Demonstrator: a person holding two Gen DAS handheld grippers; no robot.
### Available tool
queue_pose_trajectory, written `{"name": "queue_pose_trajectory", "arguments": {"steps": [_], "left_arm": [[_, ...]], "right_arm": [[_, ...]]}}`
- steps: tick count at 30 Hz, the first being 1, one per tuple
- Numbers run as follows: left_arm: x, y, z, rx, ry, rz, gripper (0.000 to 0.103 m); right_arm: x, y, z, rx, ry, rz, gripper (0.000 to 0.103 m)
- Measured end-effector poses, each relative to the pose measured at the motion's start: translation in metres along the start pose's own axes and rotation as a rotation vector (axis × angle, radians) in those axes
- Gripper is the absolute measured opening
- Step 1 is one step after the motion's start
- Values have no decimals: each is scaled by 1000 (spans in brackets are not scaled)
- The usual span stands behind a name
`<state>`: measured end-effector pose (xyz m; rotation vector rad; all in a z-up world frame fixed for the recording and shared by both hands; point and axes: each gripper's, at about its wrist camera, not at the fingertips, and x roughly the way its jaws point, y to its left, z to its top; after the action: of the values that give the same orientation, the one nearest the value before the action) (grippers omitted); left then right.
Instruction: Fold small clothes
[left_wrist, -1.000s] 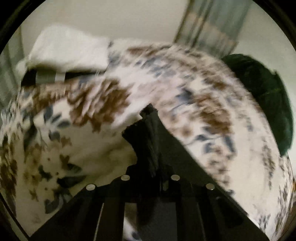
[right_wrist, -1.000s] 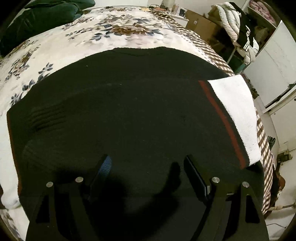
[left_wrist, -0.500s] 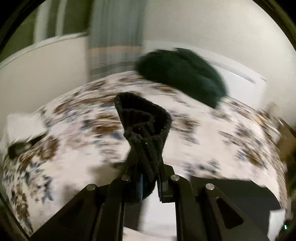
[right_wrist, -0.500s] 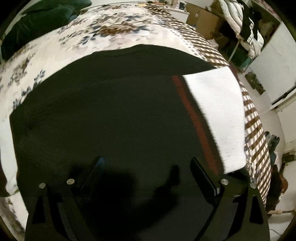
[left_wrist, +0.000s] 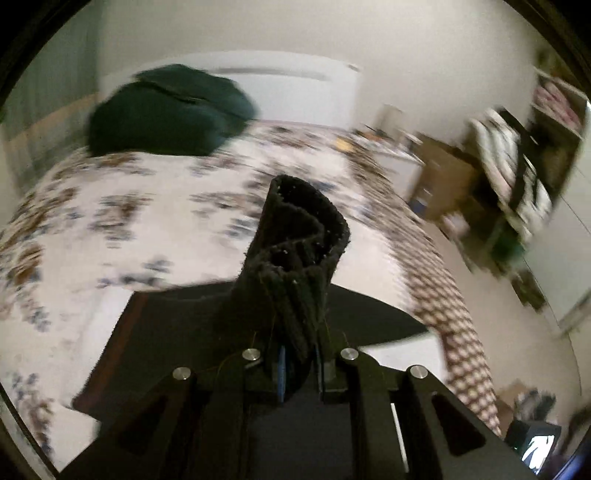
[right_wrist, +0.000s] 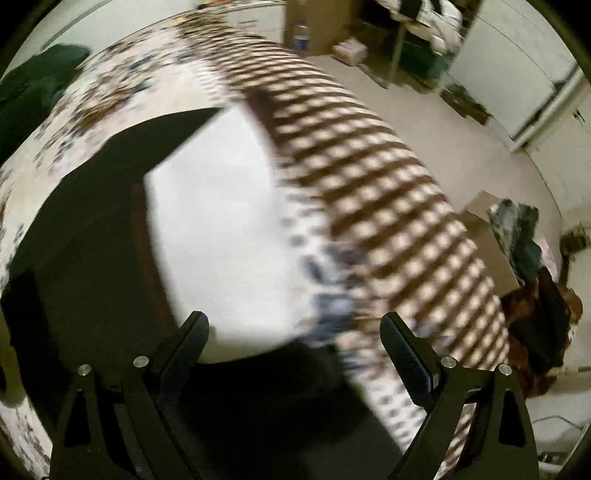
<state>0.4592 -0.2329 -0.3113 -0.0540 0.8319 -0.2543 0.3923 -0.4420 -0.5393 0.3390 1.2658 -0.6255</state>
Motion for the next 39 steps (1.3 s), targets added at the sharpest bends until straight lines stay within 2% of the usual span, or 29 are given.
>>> {"name": "queue_pose_trajectory", "arguments": {"steps": [2, 4, 7, 8, 9, 10, 11, 12, 15, 18, 22, 26, 27, 28, 29, 30, 31, 37, 38, 39], "left_arm": [[15, -36, -12, 65, 36, -33, 9], [37, -70, -28, 126, 125, -62, 10], [68, -90, -55, 164, 275, -90, 15], [71, -90, -60, 162, 300, -93, 16], [72, -89, -62, 151, 307, -92, 30], [68, -82, -64, 127, 304, -102, 55], [61, -71, -64, 100, 294, -107, 72], [57, -65, -64, 83, 283, -95, 97], [41, -11, -63, -11, 254, -28, 99], [27, 48, -63, -85, 240, 79, 99], [24, 121, -71, -152, 249, 250, 99], [36, 162, -79, -155, 265, 372, 99], [39, 171, -80, -153, 267, 399, 99], [42, 176, -81, -155, 269, 415, 99], [43, 183, -83, -161, 272, 427, 99], [44, 188, -84, -166, 274, 435, 99], [44, 192, -85, -172, 274, 441, 99], [43, 213, -90, -192, 274, 452, 99], [44, 215, -91, -195, 279, 451, 99], [46, 217, -92, -198, 287, 451, 99]], "right_arm": [[4, -30, 5, 32, 11, -18, 96], [8, -49, 8, 48, 20, -24, 96], [13, -75, 12, 75, 47, 13, 96], [14, -80, 12, 86, 55, 29, 96], [15, -87, 13, 99, 66, 59, 96], [16, -91, 13, 109, 74, 87, 96], [15, -96, 13, 123, 82, 120, 96], [14, -101, 14, 135, 84, 146, 96], [7, -110, 16, 178, 85, 245, 96], [1, -108, 25, 212, 73, 372, 96], [5, -78, 48, 178, 71, 499, 96], [19, -41, 70, 153, 68, 555, 95], [27, -31, 76, 150, 82, 552, 89], [37, -20, 80, 147, 93, 562, 74], [42, -14, 82, 139, 104, 557, 63], [49, -5, 85, 122, 118, 530, 32], [50, 2, 86, 105, 110, 498, 9], [-8, -5, 84, 59, -106, 428, 8], [-11, -8, 87, 49, -130, 401, 8], [-5, -9, 90, 36, -119, 391, 8]]}}
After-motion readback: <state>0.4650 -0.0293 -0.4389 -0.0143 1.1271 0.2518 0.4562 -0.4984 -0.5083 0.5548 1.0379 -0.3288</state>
